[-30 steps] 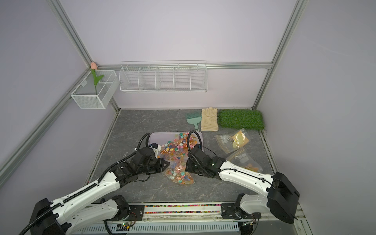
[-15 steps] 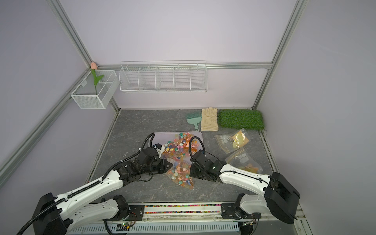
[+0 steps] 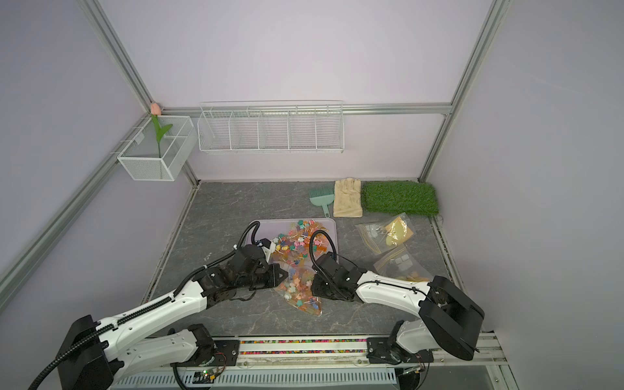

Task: Pour candies out of the ziploc bag
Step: Pick up the ziploc bag from the center of the board.

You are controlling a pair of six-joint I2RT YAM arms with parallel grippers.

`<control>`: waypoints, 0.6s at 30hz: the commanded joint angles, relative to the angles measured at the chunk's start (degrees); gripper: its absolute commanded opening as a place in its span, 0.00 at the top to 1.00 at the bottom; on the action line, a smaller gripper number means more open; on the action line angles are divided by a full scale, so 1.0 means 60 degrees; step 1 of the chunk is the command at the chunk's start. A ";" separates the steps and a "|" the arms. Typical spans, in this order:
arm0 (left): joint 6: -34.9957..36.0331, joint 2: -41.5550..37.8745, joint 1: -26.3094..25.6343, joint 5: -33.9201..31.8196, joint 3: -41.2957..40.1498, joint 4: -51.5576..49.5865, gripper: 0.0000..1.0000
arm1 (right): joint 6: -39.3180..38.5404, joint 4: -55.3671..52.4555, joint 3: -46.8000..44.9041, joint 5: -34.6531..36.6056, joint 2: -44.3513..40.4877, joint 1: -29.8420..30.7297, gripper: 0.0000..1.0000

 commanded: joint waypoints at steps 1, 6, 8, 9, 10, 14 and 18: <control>-0.0006 -0.0036 -0.0086 -0.0083 0.0072 0.0219 1.00 | -0.0034 0.0377 -0.0171 -0.0042 0.0082 0.0041 0.58; -0.0017 -0.0017 -0.0102 -0.0114 0.0067 0.0237 1.00 | -0.0083 0.0470 -0.0184 -0.0016 0.0077 0.0050 0.66; -0.0017 -0.0020 -0.0106 -0.0136 0.0094 0.0224 1.00 | -0.0069 0.0445 -0.0210 0.0005 -0.0083 0.0051 0.72; -0.0017 -0.0022 -0.0113 -0.0147 0.0109 0.0221 1.00 | -0.0068 0.0409 -0.0213 0.0043 -0.0190 0.0057 0.77; -0.0017 -0.0035 -0.0115 -0.0172 0.0133 0.0204 1.00 | -0.0053 0.0306 -0.0209 0.0105 -0.0335 0.0056 0.83; 0.0040 -0.0061 -0.0111 -0.0242 0.0281 0.0140 1.00 | -0.0032 -0.0294 -0.0093 0.0450 -0.0906 0.0047 0.93; 0.0098 -0.0088 -0.0108 -0.0311 0.0505 0.0063 1.00 | -0.0098 -0.0766 0.0142 0.0648 -0.1346 0.0025 0.93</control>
